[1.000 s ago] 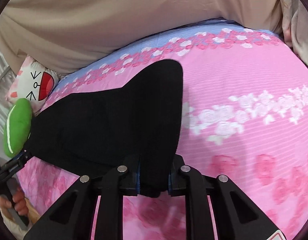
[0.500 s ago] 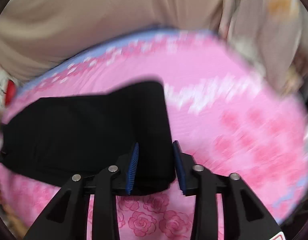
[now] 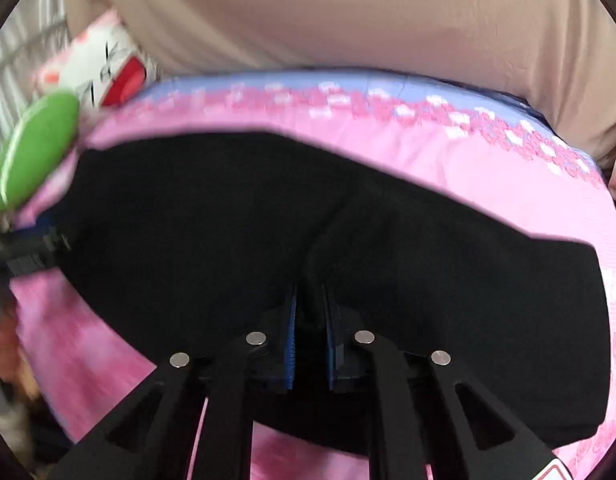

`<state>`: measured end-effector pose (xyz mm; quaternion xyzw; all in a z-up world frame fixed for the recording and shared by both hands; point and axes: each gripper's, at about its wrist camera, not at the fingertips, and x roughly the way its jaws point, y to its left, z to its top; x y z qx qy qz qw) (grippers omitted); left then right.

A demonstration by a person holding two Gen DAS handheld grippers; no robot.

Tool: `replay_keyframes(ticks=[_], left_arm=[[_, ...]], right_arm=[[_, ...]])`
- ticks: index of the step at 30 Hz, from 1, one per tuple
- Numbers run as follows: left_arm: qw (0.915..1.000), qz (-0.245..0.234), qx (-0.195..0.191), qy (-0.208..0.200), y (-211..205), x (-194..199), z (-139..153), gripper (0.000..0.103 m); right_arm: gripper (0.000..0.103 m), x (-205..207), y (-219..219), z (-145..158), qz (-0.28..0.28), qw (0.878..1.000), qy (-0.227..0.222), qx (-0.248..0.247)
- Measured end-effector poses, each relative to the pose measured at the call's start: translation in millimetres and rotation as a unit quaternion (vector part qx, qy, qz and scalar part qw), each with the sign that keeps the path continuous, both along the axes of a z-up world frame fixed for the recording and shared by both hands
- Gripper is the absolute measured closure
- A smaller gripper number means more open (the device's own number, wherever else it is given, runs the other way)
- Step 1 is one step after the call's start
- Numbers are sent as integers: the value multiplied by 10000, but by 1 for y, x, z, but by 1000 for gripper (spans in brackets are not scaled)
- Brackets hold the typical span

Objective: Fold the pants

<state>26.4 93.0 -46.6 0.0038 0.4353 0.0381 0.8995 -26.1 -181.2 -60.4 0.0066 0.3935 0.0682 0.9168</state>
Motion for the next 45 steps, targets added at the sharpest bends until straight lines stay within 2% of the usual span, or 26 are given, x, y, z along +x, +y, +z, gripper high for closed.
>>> replay_keyframes(ticks=[3, 5, 6, 7, 8, 10, 11, 13, 14, 16, 17, 18, 20, 22, 23, 24, 26, 28, 31, 32, 33, 35, 38, 40, 42, 45], left_arm=[[9993, 334, -164, -46, 28, 2, -1, 6], [9973, 618, -397, -81, 53, 2, -1, 6], [9958, 751, -521, -69, 67, 2, -1, 6], [9942, 873, -626, -53, 79, 1, -1, 6], [9915, 1067, -746, -82, 96, -3, 0, 6], [9867, 1390, -829, -144, 119, -6, -2, 6], [9837, 1557, -890, -99, 132, -4, -7, 6], [9794, 1653, -1161, 81, 146, 4, -20, 7], [9765, 1685, -1340, 129, 149, 11, -26, 6], [9791, 1523, -1344, -96, 143, 18, -22, 23], [9805, 1443, -1336, -68, 138, 26, -22, 39], [9820, 1452, -1203, -127, 133, 31, -21, 71], [9834, 1318, -1229, -201, 118, 39, -8, 84], [9878, 972, -1100, -518, 92, 37, 22, 85], [9892, 592, -1105, -766, 67, 31, 47, 86], [9889, 315, -1136, -901, 50, 27, 62, 86], [9853, -598, -1129, -1138, -11, 9, 94, 85], [9805, -1270, -1013, -1102, -66, -3, 100, 83], [9707, -2171, -922, -465, -145, -8, 67, 61], [9685, -2346, -819, -135, -166, -7, 48, 40], [9690, -2370, -682, 179, -180, -6, 31, 33], [9711, -2298, -529, 357, -188, -14, 13, 32], [9752, -2178, -380, 109, -169, -29, 26, 17], [9786, -2013, -380, -169, -152, -39, 42, 14], [9848, -1627, -268, -551, -123, -37, 59, 8], [9914, -1012, 44, -833, -93, -31, 68, 7]], right_arm=[[93, 9, 25, 12, 220, 9997, -146, 13], [91, 21, 40, -5, 364, 9993, 76, -5], [90, 29, 46, -25, 343, 9985, 366, -199], [88, 30, 49, -32, 305, 9984, 384, -268], [75, 27, 50, -28, 276, 9991, 250, -188], [62, 17, 48, -10, 388, 9988, 156, 252], [49, 11, 46, -1, 332, 9990, -19, 289], [36, 1, 44, 13, 150, 9992, -304, 201], [35, -2, 40, 17, 65, 9992, -353, 183], [32, -5, 31, 19, -73, 9993, -332, 149], [30, -8, 25, 18, -167, 9993, -300, 135], [30, -7, 22, 18, -245, 9992, -285, 144], [27, -11, 9, 15, -440, 9985, -235, 244], [27, -15, -5, 14, -620, 9971, -239, 377], [27, -16, -13, 15, -687, 9964, -255, 419], [27, -23, -27, 14, -800, 9952, -303, 480], [26, -28, -43, 15, -1006, 9925, -375, 580], [24, -36, -65, 15, -1198, 9892, -441, 715], [24, -40, -89, 9, -1486, 9849, -403, 788], [24, -42, -96, 6, -1560, 9835, -370, 834], [24, -43, -102, 4, -1596, 9827, -333, 880], [24, -49, -113, 0, -1694, 9809, -277, 912], [24, -56, -123, -3, -1738, 9807, -254, 857], [24, -57, -125, 0, -1616, 9814, -261, 1001], [24, -51, -119, 4, -1287, 9806, -281, 1454], [24, -29, -96, 7, -594, 9724, -139, 2252]])
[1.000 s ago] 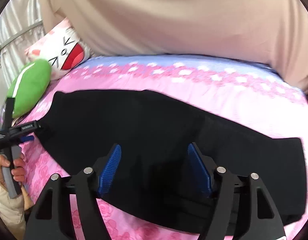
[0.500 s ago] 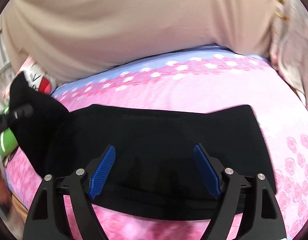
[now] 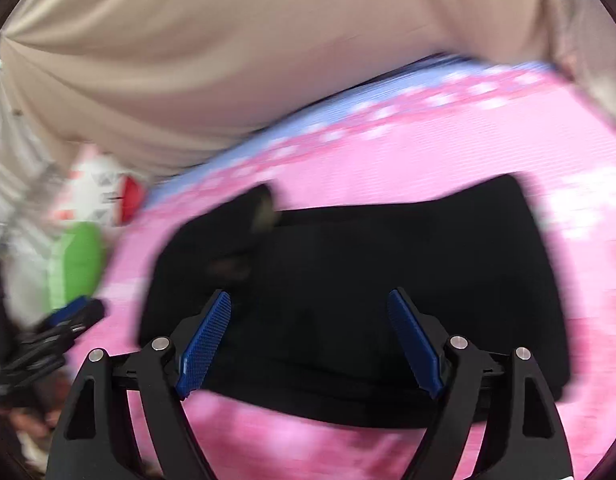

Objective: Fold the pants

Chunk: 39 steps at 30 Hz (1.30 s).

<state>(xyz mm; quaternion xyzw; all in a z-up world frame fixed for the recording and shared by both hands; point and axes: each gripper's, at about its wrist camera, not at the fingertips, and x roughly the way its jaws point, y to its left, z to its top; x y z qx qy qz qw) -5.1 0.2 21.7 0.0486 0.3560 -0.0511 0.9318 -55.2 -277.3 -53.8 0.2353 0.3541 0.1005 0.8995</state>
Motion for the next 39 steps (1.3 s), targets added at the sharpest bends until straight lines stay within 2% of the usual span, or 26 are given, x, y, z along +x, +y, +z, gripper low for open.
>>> replay_keyframes(ticks=[2, 4, 7, 8, 9, 10, 11, 13, 15, 18, 20, 22, 24, 25, 27, 31, 33, 34, 35, 38, 39], left_arm=[[9993, 334, 154, 60, 14, 7, -5, 7], [9989, 426, 108, 163, 24, 11, -11, 7], [9985, 464, 119, 264, 33, 14, -21, 7], [9984, 465, 146, 283, 35, 14, -24, 7], [9984, 463, 165, 288, 37, 14, -28, 7], [9982, 471, 196, 303, 38, 16, -31, 7], [9981, 478, 229, 323, 40, 15, -35, 7], [9979, 477, 242, 373, 43, 16, -38, 7], [9977, 495, 225, 398, 45, 14, -39, 7], [9976, 552, 159, 396, 51, 14, -39, 7], [9973, 589, 122, 426, 54, 15, -42, 7], [9971, 592, 90, 468, 53, 16, -44, 7], [9970, 568, 58, 516, 51, 17, -45, 7], [9971, 548, 52, 528, 50, 17, -45, 7], [9971, 517, 62, 563, 47, 17, -44, 7], [9980, 441, 22, 455, 44, 12, -35, 7], [9983, 380, -7, 440, 40, 10, -33, 6], [9984, 327, -12, 469, 37, 11, -35, 6], [9983, 290, -16, 510, 33, 12, -38, 6], [9972, 165, -99, 722, 17, 18, -49, 6], [9964, 81, -142, 828, 9, 21, -53, 6]], right_arm=[[24, 16, 20, -1, 387, 9987, 93, 305], [24, 32, 44, -4, 673, 9972, 223, 255], [24, 51, 69, -15, 607, 9967, 533, -28], [28, 54, 73, -18, 587, 9965, 590, -30], [37, 58, 78, -21, 518, 9965, 645, -81], [64, 58, 81, -22, 431, 9967, 639, -236], [71, 58, 88, -19, 338, 9958, 618, -592], [71, 56, 91, -14, 317, 9952, 533, -757], [64, 54, 90, -7, 279, 9946, 531, -851], [62, 50, 85, -2, 389, 9959, 547, -611], [49, 53, 89, -1, 563, 9957, 563, -478], [50, 60, 96, -4, 639, 9950, 583, -495], [82, 70, 102, -10, 638, 9947, 603, -529], [87, 74, 104, -12, 651, 9944, 617, -559], [89, 73, 105, 2, 668, 9952, 420, -578], [89, 36, 77, 69, 521, 9953, -478, -655], [89, 9, 54, 85, 126, 9907, -679, -1169], [89, -1, 37, 80, -165, 9876, -584, -1450], [88, -5, 18, 66, -407, 9874, -311, -1500], [84, 1, -25, 3, -778, 9844, 720, -1403], [83, 1, -35, -18, -852, 9847, 899, -1222]])
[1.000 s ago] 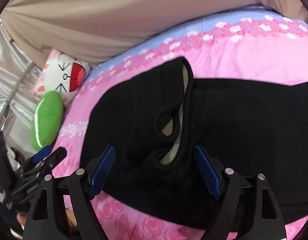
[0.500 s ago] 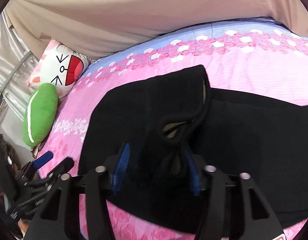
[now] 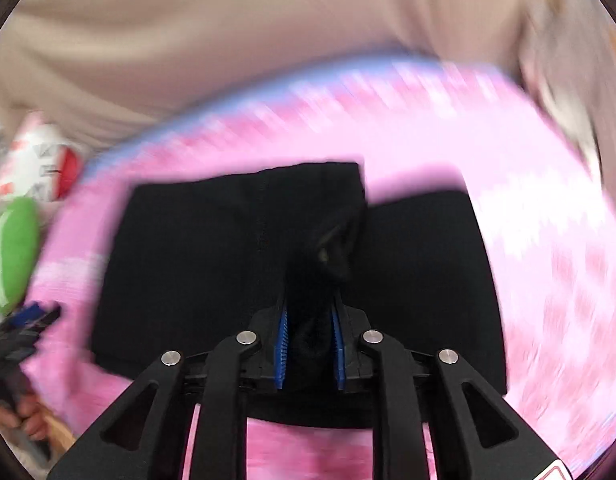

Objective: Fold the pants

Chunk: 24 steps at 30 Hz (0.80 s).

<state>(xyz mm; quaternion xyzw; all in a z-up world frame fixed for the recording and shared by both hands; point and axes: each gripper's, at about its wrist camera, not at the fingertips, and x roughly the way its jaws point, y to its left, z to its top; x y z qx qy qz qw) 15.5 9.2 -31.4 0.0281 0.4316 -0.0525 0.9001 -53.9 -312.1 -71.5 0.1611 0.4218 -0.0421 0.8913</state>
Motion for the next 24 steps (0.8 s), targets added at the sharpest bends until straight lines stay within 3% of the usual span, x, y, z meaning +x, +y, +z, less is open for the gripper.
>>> replay_keyframes(ticks=[3, 5, 6, 7, 8, 9, 13, 15, 17, 19, 20, 22, 24], left_arm=[[9997, -208, -70, 111, -20, 0, -4, 6], [9995, -316, -37, 78, -33, -4, -3, 6], [9994, -342, -29, 62, -37, -5, -2, 6], [9993, -366, -23, 62, -42, -6, -1, 6], [9992, -390, -26, 56, -46, -7, 0, 6], [9992, -397, -12, 53, -50, -7, 0, 6], [9989, -468, 56, 38, -63, -7, 5, 6], [9986, -527, 73, 9, -69, -7, 6, 5], [9983, -564, 97, 43, -74, -4, 2, 5], [9982, -575, 97, 154, -79, 0, -5, 5], [9978, -609, 62, 235, -83, 3, -10, 5], [9977, -608, 97, 279, -87, 4, -14, 5], [9977, -601, 129, 288, -90, 5, -16, 5]], right_arm=[[79, -10, -12, 0, -1, 9972, -355, 654], [61, -7, -16, 1, 27, 9962, -430, 762], [58, -2, -18, 0, 84, 9952, -407, 891], [59, 4, -18, -3, 130, 9939, -396, 1021], [79, 11, -17, -6, 165, 9933, -392, 1074], [87, 13, -16, -6, 192, 9943, -376, 980], [88, -8, -13, 35, 288, 9901, -1017, 918], [88, -28, -24, 53, 127, 9907, -1224, 582], [86, -36, -36, 46, -225, 9942, -1049, 83], [81, -26, -51, 9, -493, 9982, -329, -120], [79, -28, -57, -6, -555, 9977, -373, 85], [76, -34, -57, -2, -555, 9968, -513, 260], [64, -37, -54, 7, -579, 9967, -552, 153]])
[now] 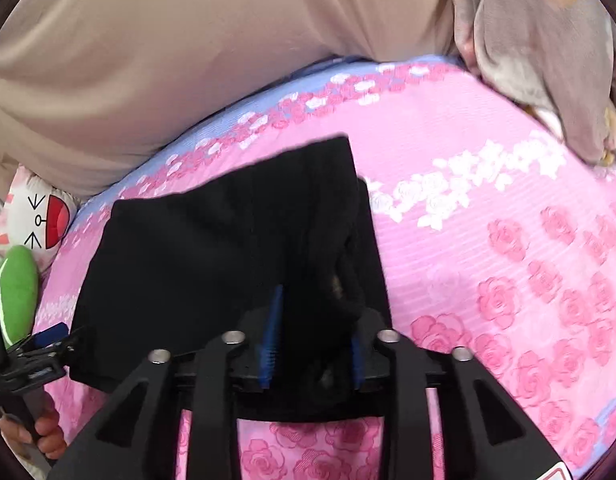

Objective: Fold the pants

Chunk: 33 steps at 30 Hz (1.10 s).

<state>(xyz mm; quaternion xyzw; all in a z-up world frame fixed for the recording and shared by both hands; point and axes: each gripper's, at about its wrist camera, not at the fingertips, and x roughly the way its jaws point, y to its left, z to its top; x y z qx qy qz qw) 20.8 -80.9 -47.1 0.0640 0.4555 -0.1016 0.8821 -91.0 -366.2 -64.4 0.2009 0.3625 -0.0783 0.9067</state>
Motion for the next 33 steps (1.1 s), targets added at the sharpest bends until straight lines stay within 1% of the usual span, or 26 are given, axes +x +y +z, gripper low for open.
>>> replay_keyframes(ticks=[1, 4, 6, 7, 10, 13, 14, 15, 16, 17, 18, 20, 21, 22, 23, 24, 25, 26, 28, 29, 30, 31, 32, 33], left_arm=[[10000, 5, -26, 4, 0, 1, 0, 5], [10000, 26, -76, 50, 1, 3, -1, 5], [9999, 50, -125, 86, 1, 5, -2, 5], [9998, 51, -156, 107, 1, 6, -2, 5], [9992, 23, -323, 237, 2, 10, -5, 5], [9965, -61, -682, 483, 3, 17, -11, 5], [9937, -108, -910, 650, 3, 22, -15, 5], [9906, -134, -1109, 784, 4, 25, -19, 5], [9861, -163, -1357, 942, 6, 29, -23, 5], [9793, -186, -1673, 1123, 8, 35, -29, 5], [9786, -178, -1765, 1041, 9, 36, -28, 5], [9738, -373, -1972, 1071, 7, 42, -29, 6], [9744, -417, -1972, 1000, 7, 43, -28, 28], [9740, -525, -1992, 946, 6, 43, -27, 42], [9740, -550, -2010, 894, 9, 43, -23, 62], [9728, -581, -2071, 862, 12, 43, -19, 80], [9711, -626, -2148, 829, 18, 42, -13, 81], [9686, -692, -2262, 766, 27, 40, -3, 83], [9681, -744, -2309, 635, 42, 33, 11, 84], [9685, -751, -2300, 597, 55, 27, 18, 84], [9706, -707, -2244, 517, 67, 19, 25, 84], [9735, -651, -2148, 443, 76, 13, 29, 84], [9785, -521, -1959, 377, 90, 5, 32, 82], [9820, -421, -1803, 385, 101, 0, 29, 76]], right_arm=[[60, -2, -2, 2, -23, 10000, -37, -19], [60, -4, -5, 2, -54, 10000, -7, 79], [55, -5, -6, -2, -76, 9999, 3, 137], [52, -4, -8, -1, -103, 9998, 13, 172], [49, -10, -12, -4, -177, 9997, 63, 178], [41, -14, -17, -4, -262, 9993, 87, 245], [40, -14, -19, -5, -289, 9992, 110, 260], [40, -14, -20, -6, -309, 9991, 149, 246], [38, -14, -21, -7, -307, 9991, 172, 255], [33, -13, -22, -9, -290, 9989, 190, 301], [32, -11, -23, -12, -265, 9986, 214, 408], [31, -7, -26, -18, -205, 9975, 264, 617], [31, -3, -28, -23, -167, 9964, 279, 784], [31, -2, -29, -26, -134, 9953, 246, 927], [42, 1, -30, -31, -51, 9931, 174, 1157], [45, 2, -28, -32, -7, 9920, 138, 1253], [58, 2, -25, -29, -4, 9925, 109, 1214], [66, 2, -20, -22, 55, 9935, 65, 1133], [67, -1, -3, -2, 270, 9940, -111, 1055], [67, -3, 11, 10, 409, 9946, -175, 937], [67, -3, 20, 16, 534, 9944, -198, 886], [67, -4, 34, 21, 780, 9923, -200, 941], [65, -4, 40, 21, 919, 9904, -183, 1018], [61, -3, 51, 15, 1116, 9871, -108, 1147]])
